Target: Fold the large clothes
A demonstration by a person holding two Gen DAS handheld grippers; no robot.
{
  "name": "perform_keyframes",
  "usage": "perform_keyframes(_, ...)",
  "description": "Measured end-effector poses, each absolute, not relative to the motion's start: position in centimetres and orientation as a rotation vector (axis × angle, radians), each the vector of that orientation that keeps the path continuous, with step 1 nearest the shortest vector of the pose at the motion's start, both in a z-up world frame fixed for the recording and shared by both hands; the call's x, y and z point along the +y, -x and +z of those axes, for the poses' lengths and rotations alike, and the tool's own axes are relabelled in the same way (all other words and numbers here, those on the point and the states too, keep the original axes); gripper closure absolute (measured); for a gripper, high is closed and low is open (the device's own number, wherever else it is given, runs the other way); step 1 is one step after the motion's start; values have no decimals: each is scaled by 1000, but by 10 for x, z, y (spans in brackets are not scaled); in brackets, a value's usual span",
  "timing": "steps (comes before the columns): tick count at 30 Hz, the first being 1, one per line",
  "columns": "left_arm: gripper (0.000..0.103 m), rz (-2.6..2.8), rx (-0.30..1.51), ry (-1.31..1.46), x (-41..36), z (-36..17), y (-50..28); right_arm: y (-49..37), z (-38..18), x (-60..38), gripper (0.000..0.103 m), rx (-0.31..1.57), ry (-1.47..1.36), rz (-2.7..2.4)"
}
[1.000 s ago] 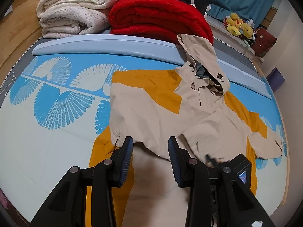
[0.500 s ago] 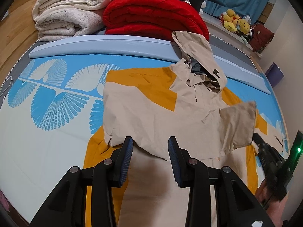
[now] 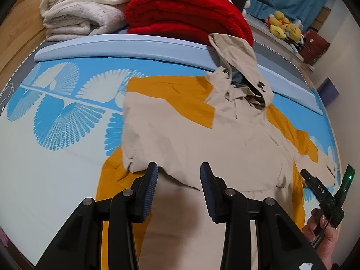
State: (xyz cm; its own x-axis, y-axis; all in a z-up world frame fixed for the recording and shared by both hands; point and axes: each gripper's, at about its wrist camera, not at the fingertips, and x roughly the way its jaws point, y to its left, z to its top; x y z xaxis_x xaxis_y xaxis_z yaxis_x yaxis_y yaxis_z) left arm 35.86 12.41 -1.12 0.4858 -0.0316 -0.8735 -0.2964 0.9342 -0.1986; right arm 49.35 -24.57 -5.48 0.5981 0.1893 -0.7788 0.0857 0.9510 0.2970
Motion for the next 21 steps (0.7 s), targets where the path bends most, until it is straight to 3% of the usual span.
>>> perform_keyframes(12,68,168,1066,336,125,-15,-356,-519,-139,-266,46,1192,-597,43)
perform_keyframes(14,68,165,1071,326,122,-16,-357,-522,-146,-271,52,1182,-630,36)
perform_keyframes(16,68,163,1075,327,120,-18,-359,-525,-143,-273,82,1170,-621,39)
perform_keyframes(18,68,158,1078,326,116,-20,-361,-527,-139,-276,94,1142,-611,47)
perform_keyframes(21,68,145,1077,323,109,-19,-362,-523,-114,-281,95,1037,-580,22)
